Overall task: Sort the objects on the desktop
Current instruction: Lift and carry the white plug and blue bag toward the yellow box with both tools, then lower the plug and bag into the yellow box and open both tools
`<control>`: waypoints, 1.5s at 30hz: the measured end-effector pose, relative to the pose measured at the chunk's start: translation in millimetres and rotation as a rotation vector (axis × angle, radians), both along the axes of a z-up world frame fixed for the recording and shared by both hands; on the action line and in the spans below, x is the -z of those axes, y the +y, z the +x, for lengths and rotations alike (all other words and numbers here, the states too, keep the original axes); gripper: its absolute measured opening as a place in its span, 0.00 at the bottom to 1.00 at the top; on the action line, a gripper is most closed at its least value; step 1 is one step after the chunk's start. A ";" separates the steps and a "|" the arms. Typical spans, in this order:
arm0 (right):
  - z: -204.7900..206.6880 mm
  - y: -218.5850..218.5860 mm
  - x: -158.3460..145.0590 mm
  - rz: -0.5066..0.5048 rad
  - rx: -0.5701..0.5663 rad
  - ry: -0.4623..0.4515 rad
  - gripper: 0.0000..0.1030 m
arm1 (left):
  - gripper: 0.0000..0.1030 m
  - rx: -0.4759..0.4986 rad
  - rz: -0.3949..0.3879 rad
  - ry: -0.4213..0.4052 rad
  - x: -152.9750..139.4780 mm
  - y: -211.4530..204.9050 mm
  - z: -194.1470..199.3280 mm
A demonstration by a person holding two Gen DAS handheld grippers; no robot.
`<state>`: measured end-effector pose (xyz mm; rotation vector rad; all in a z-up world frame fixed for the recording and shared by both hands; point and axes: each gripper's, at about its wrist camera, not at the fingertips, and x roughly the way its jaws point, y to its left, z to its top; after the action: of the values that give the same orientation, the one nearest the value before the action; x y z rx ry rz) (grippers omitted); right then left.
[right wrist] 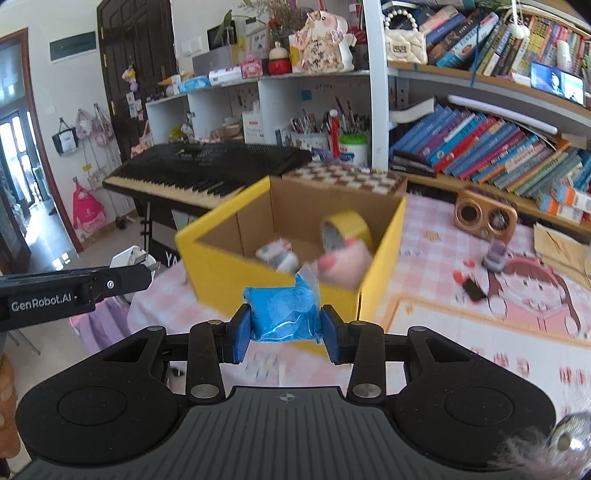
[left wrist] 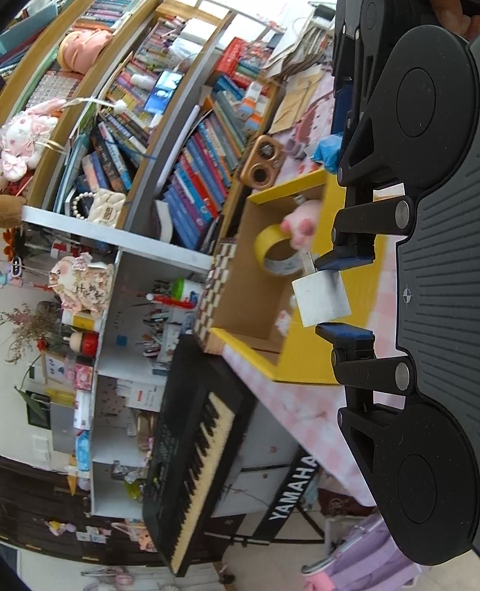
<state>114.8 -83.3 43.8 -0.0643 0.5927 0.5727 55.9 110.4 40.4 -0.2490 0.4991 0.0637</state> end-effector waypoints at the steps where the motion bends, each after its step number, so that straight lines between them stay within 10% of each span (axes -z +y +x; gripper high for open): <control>1: 8.3 1.0 -1.3 0.002 -0.006 -0.005 0.36 | 0.28 -0.004 0.005 -0.001 -0.9 1.0 7.6; 12: 107.0 19.0 3.5 -0.034 -0.089 -0.003 0.36 | 0.28 -0.003 0.076 0.062 8.7 1.2 110.3; 23: 178.3 65.6 28.7 -0.242 -0.276 0.027 0.36 | 0.28 0.145 0.216 0.300 39.9 -2.6 197.9; 45: 218.1 104.7 72.9 -0.508 -0.505 0.142 0.35 | 0.34 0.190 0.287 0.405 65.1 -5.2 222.0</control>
<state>332.9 21.4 -29.1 -0.6718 0.8577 0.9080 277.8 105.3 -24.7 0.0973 0.9054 -0.0011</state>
